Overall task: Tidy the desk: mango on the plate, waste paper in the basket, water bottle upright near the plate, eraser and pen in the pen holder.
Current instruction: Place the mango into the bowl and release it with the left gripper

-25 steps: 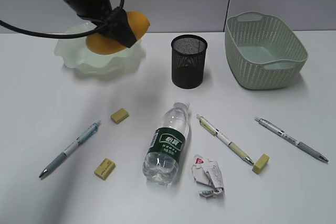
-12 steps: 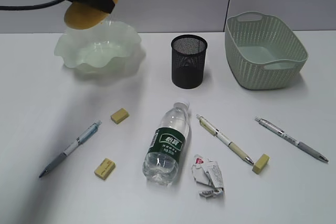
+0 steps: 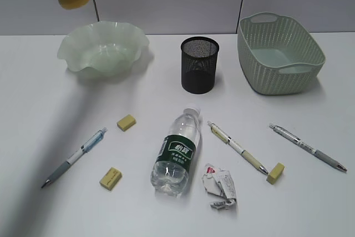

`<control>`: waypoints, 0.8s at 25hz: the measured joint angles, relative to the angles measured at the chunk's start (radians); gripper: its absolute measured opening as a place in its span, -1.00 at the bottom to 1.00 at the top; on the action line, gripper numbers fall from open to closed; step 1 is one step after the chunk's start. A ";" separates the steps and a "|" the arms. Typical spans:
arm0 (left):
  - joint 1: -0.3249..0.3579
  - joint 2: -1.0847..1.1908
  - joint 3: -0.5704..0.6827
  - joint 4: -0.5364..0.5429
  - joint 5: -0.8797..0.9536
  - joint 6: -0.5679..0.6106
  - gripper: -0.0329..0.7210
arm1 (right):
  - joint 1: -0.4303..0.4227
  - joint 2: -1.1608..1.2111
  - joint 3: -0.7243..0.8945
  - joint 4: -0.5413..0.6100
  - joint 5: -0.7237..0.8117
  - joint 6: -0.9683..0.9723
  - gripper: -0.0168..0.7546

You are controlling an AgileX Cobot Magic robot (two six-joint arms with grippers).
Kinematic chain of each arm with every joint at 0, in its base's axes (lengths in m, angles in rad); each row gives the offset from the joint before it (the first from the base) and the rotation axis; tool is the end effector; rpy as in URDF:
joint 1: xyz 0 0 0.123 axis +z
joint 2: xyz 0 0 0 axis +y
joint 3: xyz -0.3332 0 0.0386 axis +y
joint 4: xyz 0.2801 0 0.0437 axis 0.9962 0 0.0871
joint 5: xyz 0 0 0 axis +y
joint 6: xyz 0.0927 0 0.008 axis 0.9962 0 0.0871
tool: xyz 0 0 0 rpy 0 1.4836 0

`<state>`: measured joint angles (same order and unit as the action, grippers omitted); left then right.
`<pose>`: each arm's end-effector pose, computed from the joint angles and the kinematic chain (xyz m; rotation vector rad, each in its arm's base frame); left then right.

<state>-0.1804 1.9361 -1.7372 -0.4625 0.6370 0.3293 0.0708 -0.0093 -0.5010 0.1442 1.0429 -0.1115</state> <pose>0.4944 -0.1153 0.3503 0.2886 2.2546 -0.4273 -0.0278 0.0096 0.2940 -0.1890 2.0021 0.1458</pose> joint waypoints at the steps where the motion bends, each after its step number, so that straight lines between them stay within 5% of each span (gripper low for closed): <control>1: 0.000 0.002 0.000 0.000 -0.013 -0.001 0.71 | 0.000 0.000 0.000 0.000 0.000 0.000 0.17; 20: 0.000 0.195 0.000 0.001 -0.206 -0.053 0.71 | 0.000 0.000 0.000 0.000 0.000 0.001 0.17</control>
<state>-0.1804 2.1315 -1.7372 -0.4610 0.4310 0.2762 0.0708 -0.0093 -0.5010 0.1442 1.0429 -0.1102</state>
